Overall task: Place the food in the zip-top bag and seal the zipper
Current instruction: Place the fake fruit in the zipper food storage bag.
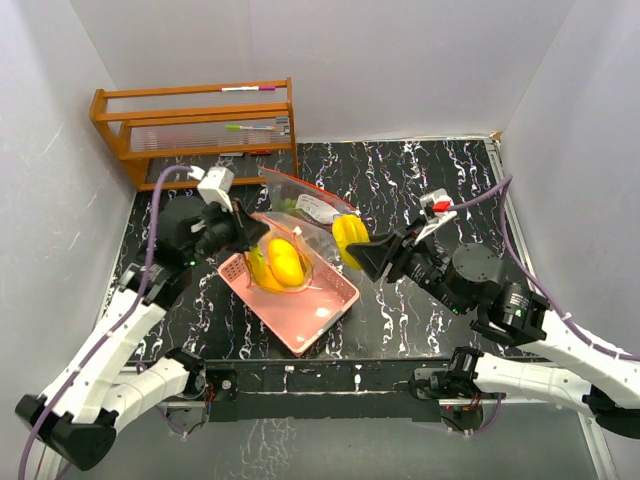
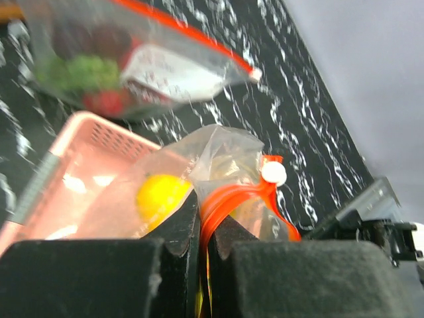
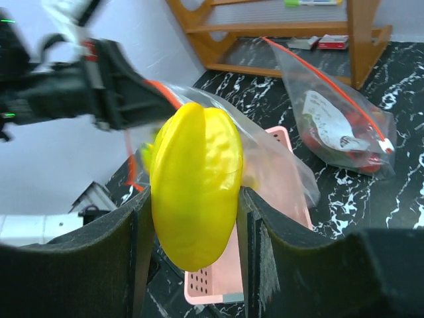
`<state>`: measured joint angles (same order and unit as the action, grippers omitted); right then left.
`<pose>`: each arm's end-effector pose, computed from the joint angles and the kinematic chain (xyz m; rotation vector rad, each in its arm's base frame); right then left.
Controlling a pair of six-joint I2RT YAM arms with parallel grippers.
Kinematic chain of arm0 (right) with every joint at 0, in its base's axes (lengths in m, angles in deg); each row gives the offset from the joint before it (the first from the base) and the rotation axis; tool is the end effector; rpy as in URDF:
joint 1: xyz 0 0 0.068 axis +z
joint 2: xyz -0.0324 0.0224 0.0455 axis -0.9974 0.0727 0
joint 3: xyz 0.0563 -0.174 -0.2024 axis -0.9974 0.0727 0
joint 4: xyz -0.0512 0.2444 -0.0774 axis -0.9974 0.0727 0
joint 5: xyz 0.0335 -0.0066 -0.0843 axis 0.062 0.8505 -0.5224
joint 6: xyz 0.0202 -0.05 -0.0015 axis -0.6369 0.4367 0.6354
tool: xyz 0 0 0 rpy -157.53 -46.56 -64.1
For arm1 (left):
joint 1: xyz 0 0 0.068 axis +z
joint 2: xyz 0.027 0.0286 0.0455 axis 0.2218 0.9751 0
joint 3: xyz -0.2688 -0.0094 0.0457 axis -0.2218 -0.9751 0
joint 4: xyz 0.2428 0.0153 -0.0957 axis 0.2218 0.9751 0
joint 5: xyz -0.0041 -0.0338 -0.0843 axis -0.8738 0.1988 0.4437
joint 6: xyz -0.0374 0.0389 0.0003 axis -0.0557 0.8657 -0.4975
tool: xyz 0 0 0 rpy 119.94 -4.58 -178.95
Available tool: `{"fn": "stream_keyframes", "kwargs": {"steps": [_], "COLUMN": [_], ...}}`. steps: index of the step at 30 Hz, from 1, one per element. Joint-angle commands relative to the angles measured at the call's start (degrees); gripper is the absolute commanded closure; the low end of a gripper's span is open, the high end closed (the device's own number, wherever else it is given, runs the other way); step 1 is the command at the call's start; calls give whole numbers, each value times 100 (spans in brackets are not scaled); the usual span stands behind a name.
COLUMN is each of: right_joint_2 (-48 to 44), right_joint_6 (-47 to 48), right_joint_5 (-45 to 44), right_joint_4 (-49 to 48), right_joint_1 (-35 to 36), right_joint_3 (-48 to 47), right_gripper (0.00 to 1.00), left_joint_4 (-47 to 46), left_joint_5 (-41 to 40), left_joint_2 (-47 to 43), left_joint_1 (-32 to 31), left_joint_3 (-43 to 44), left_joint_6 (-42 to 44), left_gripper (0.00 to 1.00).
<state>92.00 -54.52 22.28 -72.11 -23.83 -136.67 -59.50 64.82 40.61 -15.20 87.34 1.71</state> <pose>0.0837 0.1322 0.3948 -0.2551 1.7083 0.8914 0.1648 -0.0936 0.4026 0.1800 1.8035 -0.7830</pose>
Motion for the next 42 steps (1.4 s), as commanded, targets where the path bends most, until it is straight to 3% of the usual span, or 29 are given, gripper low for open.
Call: {"fn": "stream_keyframes", "kwargs": {"steps": [1, 5, 13, 21, 26, 28, 37, 39, 42], "right_joint_2": [429, 969, 1603, 2525, 3137, 3267, 3157, 2990, 2753], "right_joint_6": [548, 735, 402, -4, -514, -622, -598, -567, -645], "right_joint_5": [950, 1777, 1645, 1132, -215, -598, -1247, -1406, -1292], "right_joint_4": [304, -224, -1339, -1586, -949, -824, -703, -579, -370], "right_joint_1": [-4, -4, -1, -5, 17, 42, 523, 731, 812], "right_joint_3": [-482, -548, 120, 89, -254, -318, -670, -723, -639], "right_gripper": [85, 85, 85, 85, 83, 79, 31, 25, 24], "left_joint_4": [-914, -1064, -1127, -1200, -1115, -1058, -1110, -1119, -1148], "left_joint_5": [1043, 1194, 1223, 1332, 1357, 1365, 1388, 1356, 1288], "left_joint_2": [235, 463, 600, 531, 387, 328, 307, 313, 306], "left_joint_1": [-28, -29, -29, -29, -29, -29, -29, -29, -27], "left_joint_3": [-682, -913, -1072, -1177, -1190, -1192, -1358, -1402, -1449], "left_joint_6": [-799, -829, -745, -793, -796, -787, -813, -805, -796], "left_gripper": [100, 100, 100, 100, 100, 100, 100, 100, 100]}}
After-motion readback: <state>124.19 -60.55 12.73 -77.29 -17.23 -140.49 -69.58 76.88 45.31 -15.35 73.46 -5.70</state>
